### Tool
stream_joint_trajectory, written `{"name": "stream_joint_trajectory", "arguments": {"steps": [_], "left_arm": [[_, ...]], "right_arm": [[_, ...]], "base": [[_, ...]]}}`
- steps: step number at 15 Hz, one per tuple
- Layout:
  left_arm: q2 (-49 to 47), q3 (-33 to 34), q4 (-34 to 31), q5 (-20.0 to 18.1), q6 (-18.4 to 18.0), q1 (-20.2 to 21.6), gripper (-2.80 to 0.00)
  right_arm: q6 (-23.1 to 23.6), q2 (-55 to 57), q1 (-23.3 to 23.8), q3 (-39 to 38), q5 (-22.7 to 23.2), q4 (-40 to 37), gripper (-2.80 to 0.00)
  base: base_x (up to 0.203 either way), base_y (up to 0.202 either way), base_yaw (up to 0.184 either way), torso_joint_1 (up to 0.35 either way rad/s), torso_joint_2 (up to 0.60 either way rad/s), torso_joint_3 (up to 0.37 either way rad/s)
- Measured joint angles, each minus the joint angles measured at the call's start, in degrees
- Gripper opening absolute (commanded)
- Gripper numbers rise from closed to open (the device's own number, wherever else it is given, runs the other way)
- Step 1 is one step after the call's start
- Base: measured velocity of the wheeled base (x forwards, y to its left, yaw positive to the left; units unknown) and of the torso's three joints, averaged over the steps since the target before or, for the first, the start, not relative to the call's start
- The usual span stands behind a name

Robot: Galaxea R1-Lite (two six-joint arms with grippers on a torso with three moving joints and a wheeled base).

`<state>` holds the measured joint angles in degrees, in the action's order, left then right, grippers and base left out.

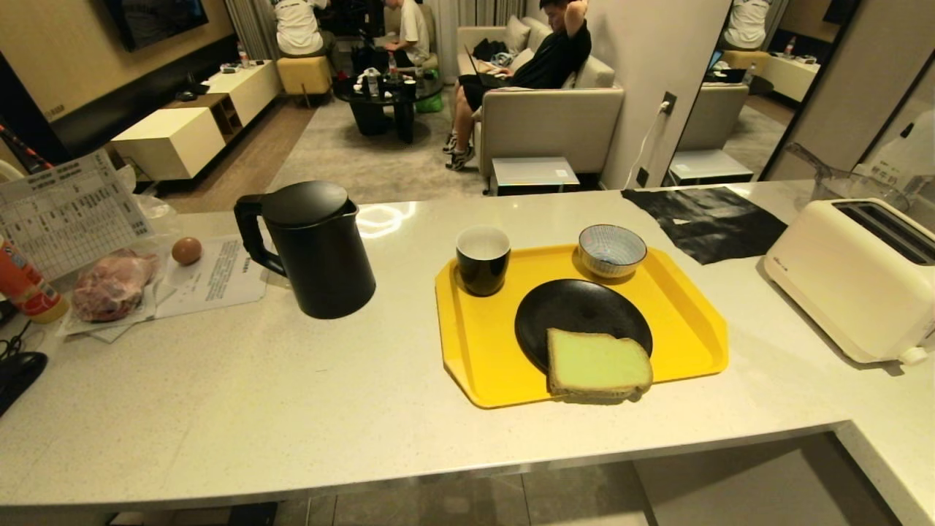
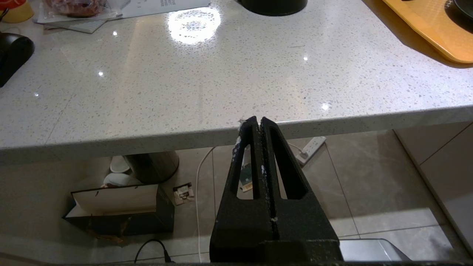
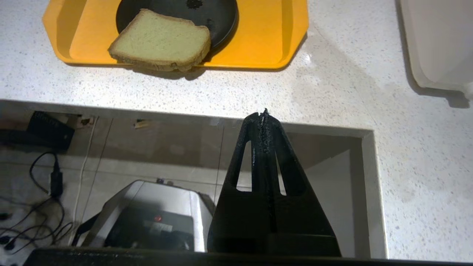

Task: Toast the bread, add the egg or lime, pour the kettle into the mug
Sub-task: Pick up the bread slice

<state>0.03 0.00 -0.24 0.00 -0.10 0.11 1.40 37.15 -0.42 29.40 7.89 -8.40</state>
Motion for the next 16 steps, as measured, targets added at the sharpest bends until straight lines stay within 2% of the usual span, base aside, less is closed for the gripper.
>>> {"name": "stream_joint_trajectory", "arguments": {"steps": [3, 7, 9, 11, 12, 14, 16], "left_arm": [[0.02, 0.00, 0.02, 0.00, 0.02, -0.04, -2.80], [0.00, 0.00, 0.00, 0.00, 0.02, 0.00, -2.80], [0.02, 0.00, 0.02, 0.00, 0.02, 0.00, -2.80], [0.02, 0.00, 0.00, 0.00, 0.00, 0.00, -2.80], [0.02, 0.00, 0.00, 0.00, 0.00, -0.05, -2.80], [0.00, 0.00, 0.00, -0.02, -0.01, -0.01, -2.80], [0.00, 0.00, 0.00, 0.00, 0.00, 0.02, -2.80]], "right_arm": [[-1.14, 10.64, -2.26, 7.72, 0.88, -4.02, -2.80], [-7.86, 20.13, -7.13, 22.39, 4.04, -22.20, -2.80], [-10.48, 24.08, -8.34, 26.26, 5.34, -28.42, -2.80], [-14.14, 26.74, -9.10, 27.54, 5.76, -29.24, -2.80], [-17.60, 27.96, -9.79, 28.09, 6.72, -29.35, -2.80], [-24.52, 30.56, -10.73, 29.83, 11.28, -29.33, -2.80], [-27.77, 33.26, -11.03, 31.73, 14.88, -29.71, -2.80]], "base": [[0.000, 0.000, 0.000, 0.000, 0.00, 0.000], [0.000, 0.000, 0.000, 0.000, 0.00, 0.000], [0.000, 0.000, 0.000, 0.000, 0.00, 0.000], [0.000, 0.000, 0.000, 0.000, 0.00, 0.000], [0.000, 0.000, 0.000, 0.000, 0.00, 0.000], [0.000, 0.000, 0.000, 0.000, 0.00, 0.000], [0.000, 0.000, 0.000, 0.000, 0.00, 0.000]]}}
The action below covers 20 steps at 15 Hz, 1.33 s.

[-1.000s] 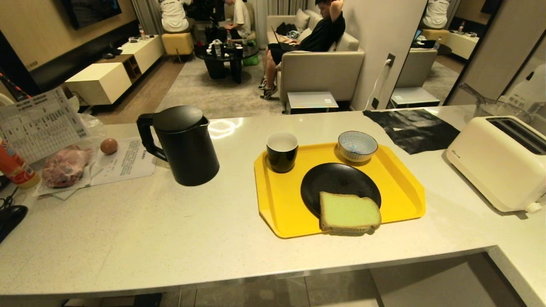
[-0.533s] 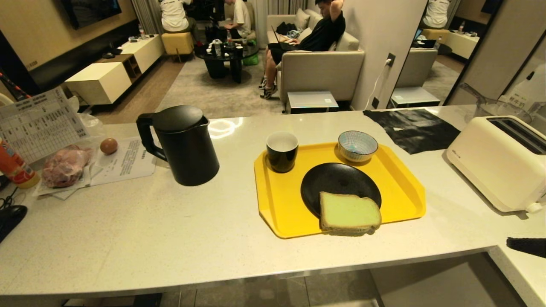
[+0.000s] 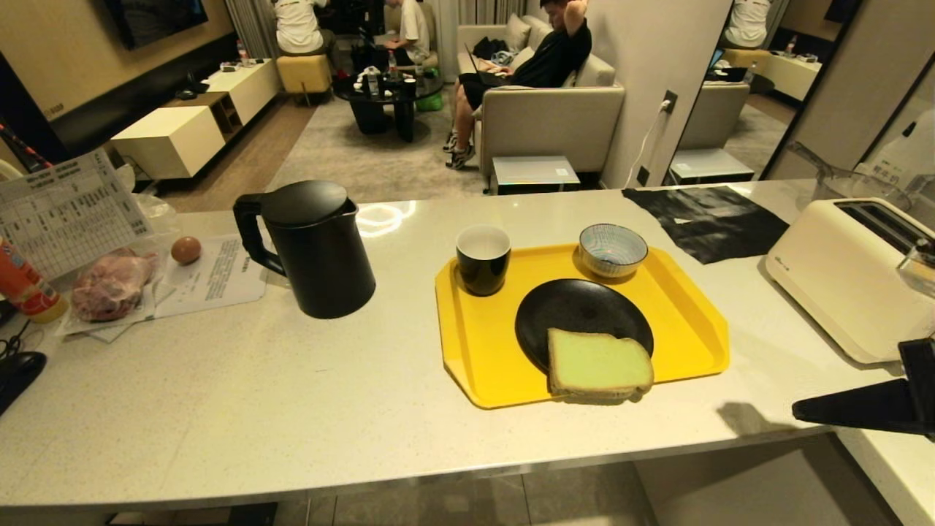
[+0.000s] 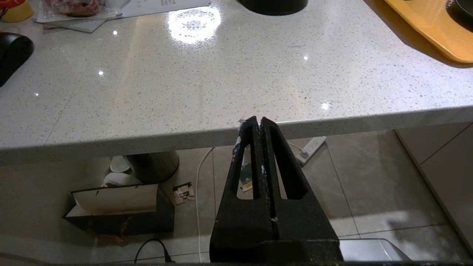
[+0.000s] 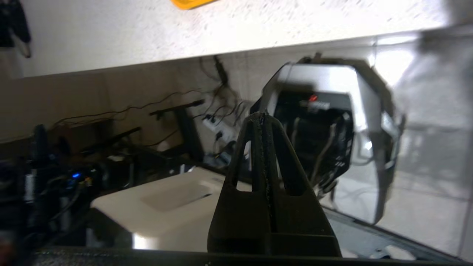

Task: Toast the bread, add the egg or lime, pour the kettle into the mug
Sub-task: Pick up the bread slice

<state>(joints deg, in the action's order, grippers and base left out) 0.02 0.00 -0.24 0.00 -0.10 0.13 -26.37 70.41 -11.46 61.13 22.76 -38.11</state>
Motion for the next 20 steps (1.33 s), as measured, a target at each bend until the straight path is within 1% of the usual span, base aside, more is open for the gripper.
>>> {"name": "stream_joint_trajectory", "arguments": {"steps": [2, 4, 7, 9, 10, 12, 13, 16, 17, 20], "left_arm": [[0.00, 0.00, 0.01, -0.02, -0.01, 0.00, -2.80], [0.01, 0.00, 0.00, 0.00, -0.04, -0.02, -2.80], [0.01, 0.00, 0.00, 0.00, -0.01, -0.06, -2.80], [0.02, 0.00, 0.02, 0.00, 0.03, 0.02, -2.80], [0.00, 0.00, 0.02, 0.00, 0.02, 0.00, -2.80], [0.00, 0.00, 0.00, 0.00, 0.00, -0.06, -2.80], [0.02, 0.00, 0.01, 0.00, 0.02, -0.06, -2.80], [0.02, 0.00, 0.00, 0.00, 0.00, 0.00, -2.80], [0.02, 0.00, 0.01, 0.00, 0.01, -0.01, -2.80], [0.02, 0.00, -0.02, 0.00, 0.02, -0.02, -2.80]], "right_arm": [[-1.12, 2.69, -0.06, 1.43, 3.15, -0.97, -2.80], [-0.48, 5.64, 0.76, 2.23, 3.52, -0.72, -2.80], [5.51, 10.13, 4.38, 3.28, 3.71, -0.41, -2.80], [6.15, 12.73, 5.15, 3.40, 3.84, -0.39, -2.80], [5.98, 13.91, 5.37, 3.50, 3.91, -0.30, 0.00], [5.67, 16.05, 5.97, 3.64, 5.06, 0.72, 0.00], [5.55, 16.81, 6.18, 3.14, 6.44, 1.81, 0.00], [5.44, 19.31, 8.11, 1.88, 12.45, 5.21, 0.00], [5.32, 20.34, 8.73, 1.59, 13.53, 6.51, 0.00], [2.79, 23.10, 9.33, -0.66, 14.08, 13.39, 0.00]], "base": [[0.000, 0.000, 0.000, 0.000, 0.00, 0.000], [0.000, 0.000, 0.000, 0.000, 0.00, 0.000], [0.000, 0.000, 0.000, 0.000, 0.00, 0.000], [0.000, 0.000, 0.000, 0.000, 0.00, 0.000], [0.000, 0.000, 0.000, 0.000, 0.00, 0.000], [0.000, 0.000, 0.000, 0.000, 0.00, 0.000], [0.000, 0.000, 0.000, 0.000, 0.00, 0.000], [0.000, 0.000, 0.000, 0.000, 0.00, 0.000], [0.000, 0.000, 0.000, 0.000, 0.00, 0.000], [0.000, 0.000, 0.000, 0.000, 0.00, 0.000]]}}
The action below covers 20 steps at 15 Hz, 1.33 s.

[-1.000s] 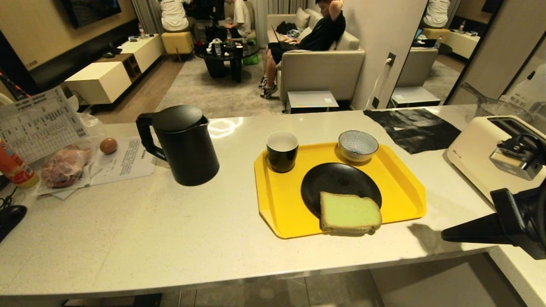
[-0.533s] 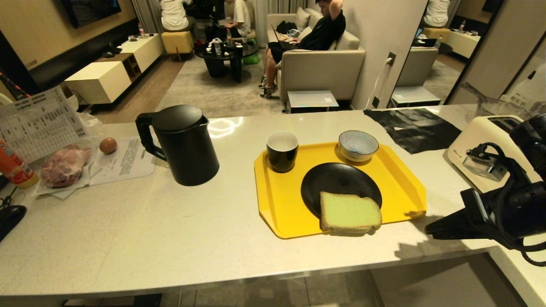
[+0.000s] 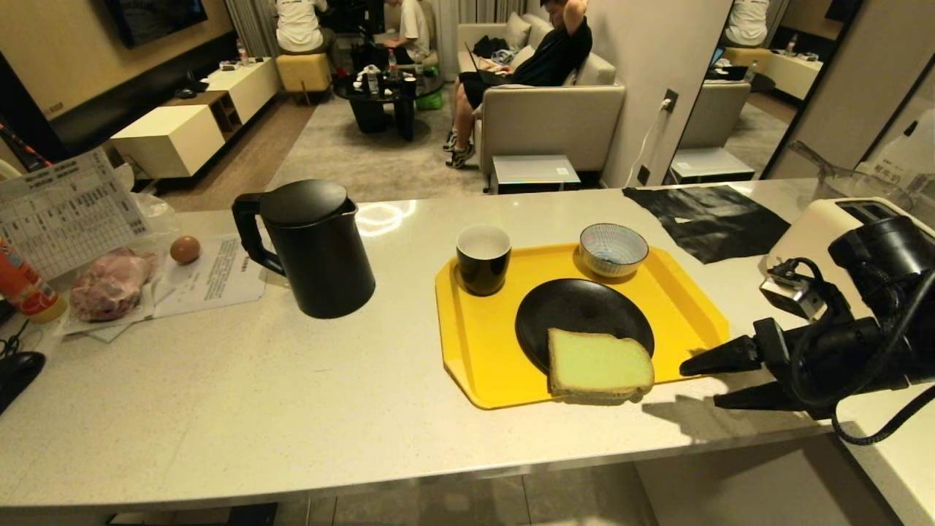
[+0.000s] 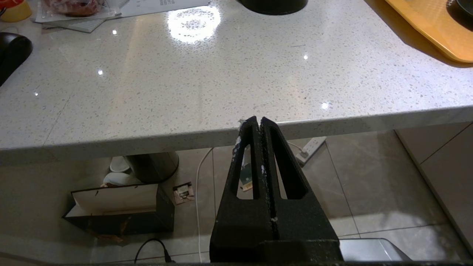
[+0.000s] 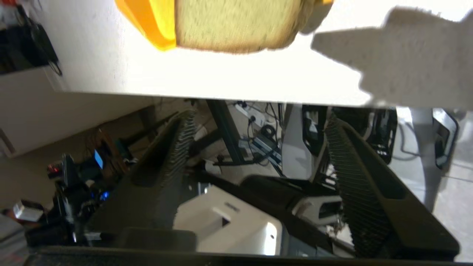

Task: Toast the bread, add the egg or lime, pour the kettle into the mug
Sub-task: Pick up the bread slice

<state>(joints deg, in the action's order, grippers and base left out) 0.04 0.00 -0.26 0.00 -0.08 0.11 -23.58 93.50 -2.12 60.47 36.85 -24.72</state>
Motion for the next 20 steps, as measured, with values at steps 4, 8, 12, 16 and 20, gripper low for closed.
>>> {"name": "stream_joint_trajectory", "arguments": {"steps": [4, 8, 12, 16, 20], "left_arm": [[-0.02, 0.00, 0.04, 0.00, 0.00, -0.04, -2.80], [-0.01, 0.00, 0.03, 0.00, -0.02, 0.00, -2.80], [-0.02, 0.00, 0.02, 0.00, -0.01, 0.00, -2.80], [-0.02, 0.00, 0.02, 0.00, -0.02, -0.04, -2.80], [0.00, 0.00, 0.02, 0.00, -0.02, 0.00, -2.80]], "right_arm": [[-0.14, 1.97, -0.59, -1.15, 0.05, 2.27, 0.00], [-0.17, 3.38, -1.48, -0.93, -0.06, 5.90, 0.00], [-0.03, 4.95, -3.16, -0.93, -0.34, 8.70, 0.00], [0.05, 7.51, -3.61, -0.12, -0.67, 11.64, 0.00], [0.15, 9.84, -3.66, 1.46, -2.13, 11.89, 0.00]], "base": [[0.000, 0.000, 0.000, 0.000, 0.00, 0.000], [0.000, 0.000, 0.000, 0.000, 0.00, 0.000], [0.000, 0.000, 0.000, 0.000, 0.00, 0.000], [0.000, 0.000, 0.000, 0.000, 0.00, 0.000], [0.000, 0.000, 0.000, 0.000, 0.00, 0.000]]}}
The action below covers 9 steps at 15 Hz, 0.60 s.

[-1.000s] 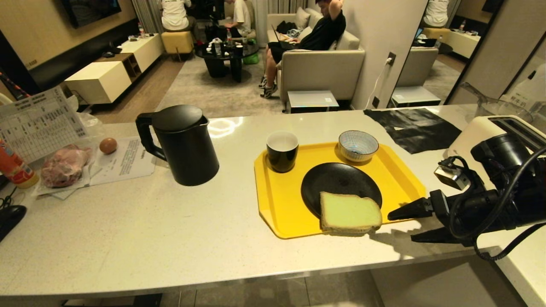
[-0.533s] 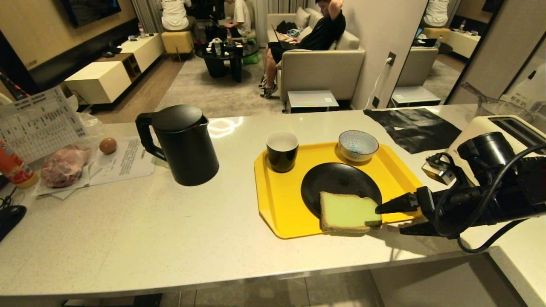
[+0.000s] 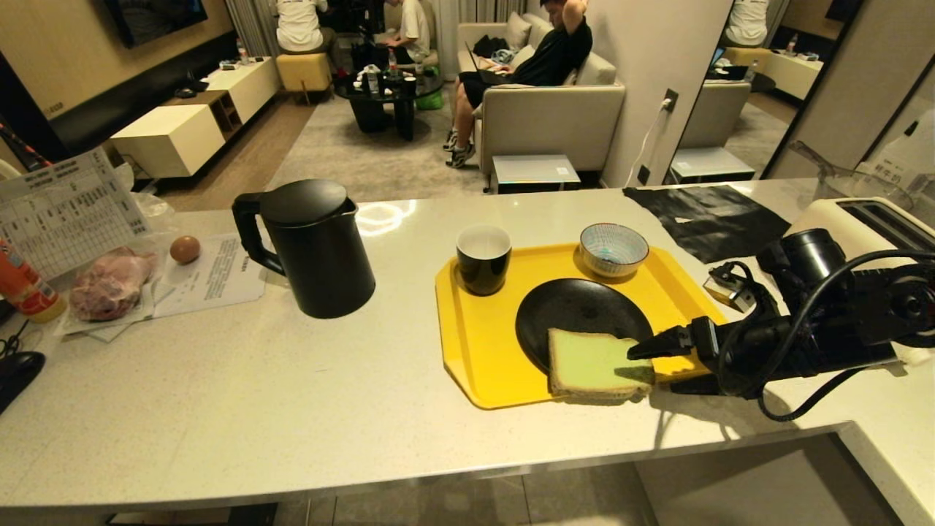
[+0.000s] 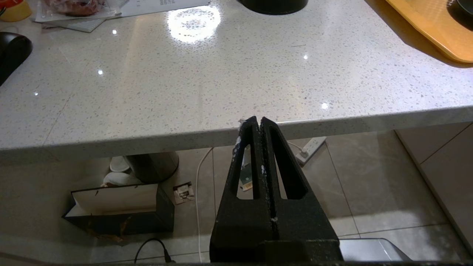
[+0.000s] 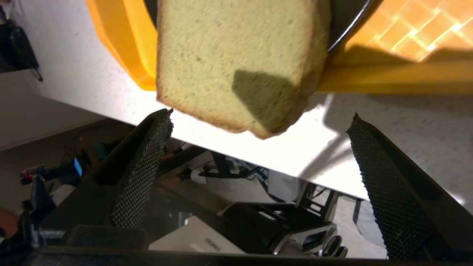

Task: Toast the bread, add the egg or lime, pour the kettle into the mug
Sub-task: Pick up the bread slice

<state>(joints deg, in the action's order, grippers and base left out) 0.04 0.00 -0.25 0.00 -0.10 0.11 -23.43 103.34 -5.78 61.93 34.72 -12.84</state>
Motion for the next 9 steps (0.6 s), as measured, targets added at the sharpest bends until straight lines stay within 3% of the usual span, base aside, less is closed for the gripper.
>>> {"name": "stream_joint_trajectory", "arguments": {"steps": [9], "left_arm": [[0.00, 0.00, 0.04, 0.00, 0.00, 0.00, -2.80]], "right_arm": [[-0.32, 2.68, -0.17, 0.66, 0.50, 0.00, 0.00]], "base": [[0.000, 0.000, 0.000, 0.000, 0.00, 0.000]]}}
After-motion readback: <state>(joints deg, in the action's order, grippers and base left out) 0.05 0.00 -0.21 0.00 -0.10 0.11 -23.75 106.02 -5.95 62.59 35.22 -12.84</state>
